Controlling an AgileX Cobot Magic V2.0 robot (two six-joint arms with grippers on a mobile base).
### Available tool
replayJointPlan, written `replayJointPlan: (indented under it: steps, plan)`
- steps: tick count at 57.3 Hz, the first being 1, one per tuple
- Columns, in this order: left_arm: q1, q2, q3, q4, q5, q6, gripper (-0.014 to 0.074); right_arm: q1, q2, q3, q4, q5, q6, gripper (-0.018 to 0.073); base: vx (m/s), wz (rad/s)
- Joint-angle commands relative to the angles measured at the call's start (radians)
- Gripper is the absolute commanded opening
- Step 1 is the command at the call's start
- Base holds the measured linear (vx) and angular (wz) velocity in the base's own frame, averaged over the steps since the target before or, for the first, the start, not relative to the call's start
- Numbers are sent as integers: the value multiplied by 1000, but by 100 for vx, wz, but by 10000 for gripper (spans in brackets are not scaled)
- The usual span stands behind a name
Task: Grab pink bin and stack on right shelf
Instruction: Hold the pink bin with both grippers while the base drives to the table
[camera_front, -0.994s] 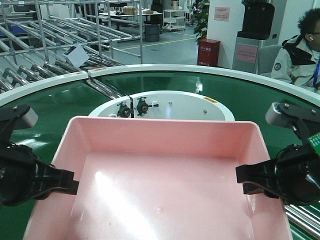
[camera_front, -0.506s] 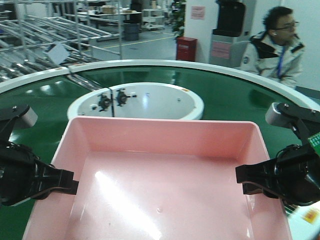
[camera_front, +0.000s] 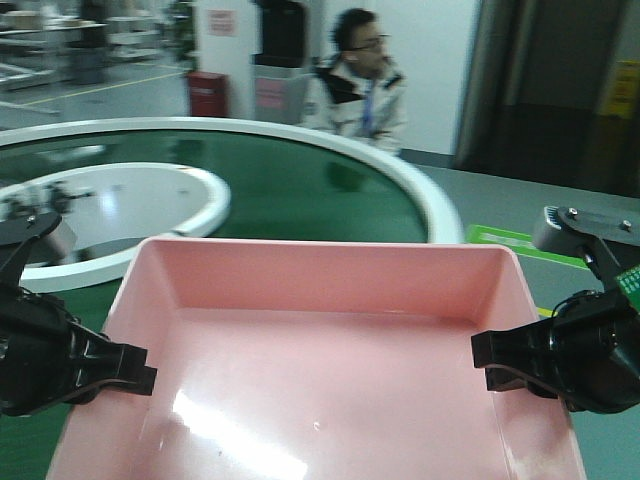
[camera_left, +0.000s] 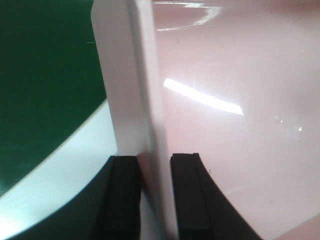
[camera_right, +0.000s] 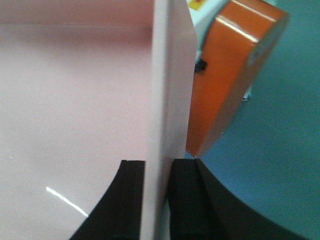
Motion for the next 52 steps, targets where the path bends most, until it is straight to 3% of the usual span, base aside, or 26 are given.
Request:
replayJointPlan:
  steps: [1, 29, 52]
  plan:
    - [-7, -35, -39, -81, -32, 22, -1, -1, -33, -39, 54, -80, -14, -8, -15, -84]
    - [-7, -35, -39, -81, -32, 22, -1, -1, -33, -39, 54, -79, -14, -8, -9, -89]
    - [-7, -35, -39, -81, -32, 22, -1, -1, -33, -39, 55, -76, -14, -8, 9, -75]
